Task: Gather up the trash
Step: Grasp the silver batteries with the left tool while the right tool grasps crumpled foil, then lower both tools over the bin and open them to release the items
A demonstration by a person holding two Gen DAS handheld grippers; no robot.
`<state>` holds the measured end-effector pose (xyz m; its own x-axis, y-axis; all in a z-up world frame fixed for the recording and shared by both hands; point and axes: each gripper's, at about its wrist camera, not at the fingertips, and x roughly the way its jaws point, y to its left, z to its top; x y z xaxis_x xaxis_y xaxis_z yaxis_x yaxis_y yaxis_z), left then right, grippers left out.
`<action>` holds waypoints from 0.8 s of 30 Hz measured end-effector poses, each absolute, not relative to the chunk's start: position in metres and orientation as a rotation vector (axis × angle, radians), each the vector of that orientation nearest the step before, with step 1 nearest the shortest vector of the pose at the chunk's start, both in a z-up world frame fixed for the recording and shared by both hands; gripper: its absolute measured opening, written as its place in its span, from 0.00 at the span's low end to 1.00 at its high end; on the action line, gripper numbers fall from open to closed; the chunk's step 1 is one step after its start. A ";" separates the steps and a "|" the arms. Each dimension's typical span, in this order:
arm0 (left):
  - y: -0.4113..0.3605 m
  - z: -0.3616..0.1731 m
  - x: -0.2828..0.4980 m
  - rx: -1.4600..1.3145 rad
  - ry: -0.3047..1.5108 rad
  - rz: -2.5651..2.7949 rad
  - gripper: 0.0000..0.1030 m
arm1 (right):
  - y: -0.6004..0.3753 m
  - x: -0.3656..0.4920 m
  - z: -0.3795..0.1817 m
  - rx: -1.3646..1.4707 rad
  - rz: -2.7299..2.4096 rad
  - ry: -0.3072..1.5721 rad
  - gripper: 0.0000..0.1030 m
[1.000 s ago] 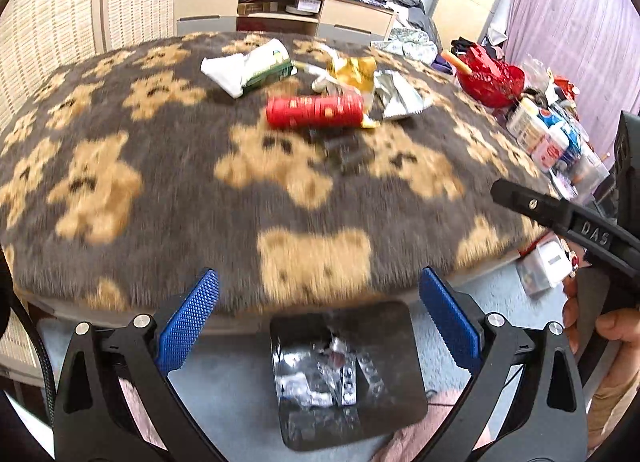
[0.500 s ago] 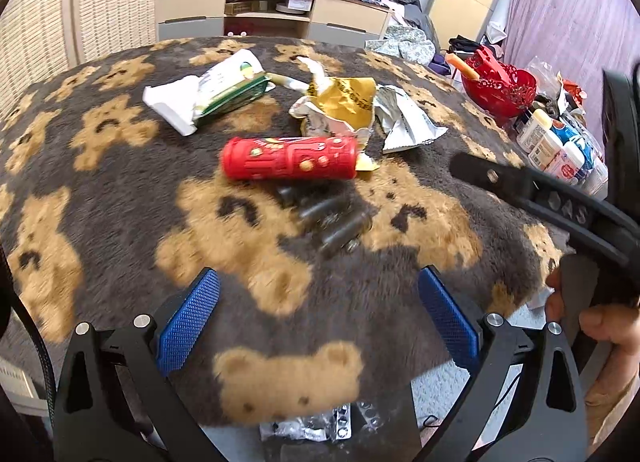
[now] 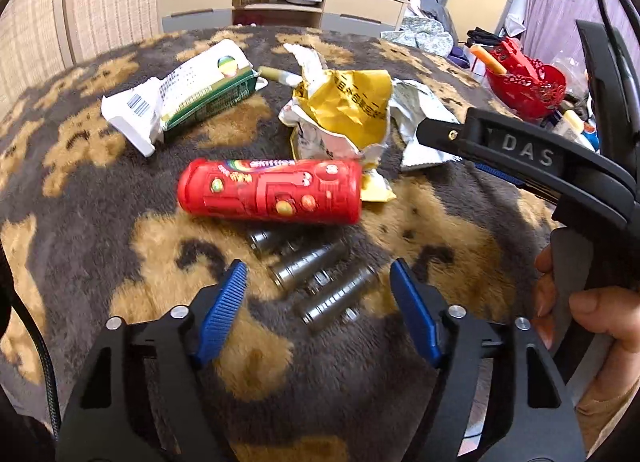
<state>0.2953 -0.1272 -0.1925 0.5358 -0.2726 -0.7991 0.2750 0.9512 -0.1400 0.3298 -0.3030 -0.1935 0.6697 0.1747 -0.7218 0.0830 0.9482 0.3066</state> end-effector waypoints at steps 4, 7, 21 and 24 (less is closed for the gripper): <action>-0.123 -0.192 0.296 0.021 0.944 -0.311 0.49 | -0.299 0.335 -0.199 0.315 0.065 0.860 0.41; -0.118 -0.193 0.291 0.030 0.943 -0.324 0.46 | -0.295 0.331 -0.199 0.299 0.079 0.868 0.15; -0.090 -0.187 0.227 0.025 0.976 -0.358 0.46 | -0.286 0.254 -0.177 0.266 0.111 0.849 0.12; -0.087 -0.185 0.212 0.020 0.977 -0.362 0.46 | -0.283 0.233 -0.173 0.269 0.122 0.843 0.12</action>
<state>0.2121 -0.0870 -0.1848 0.5051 -0.2907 -0.8126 0.3086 0.9401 -0.1445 0.2329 -0.2830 -0.1732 0.6605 0.2126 -0.7201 -0.0001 0.9591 0.2831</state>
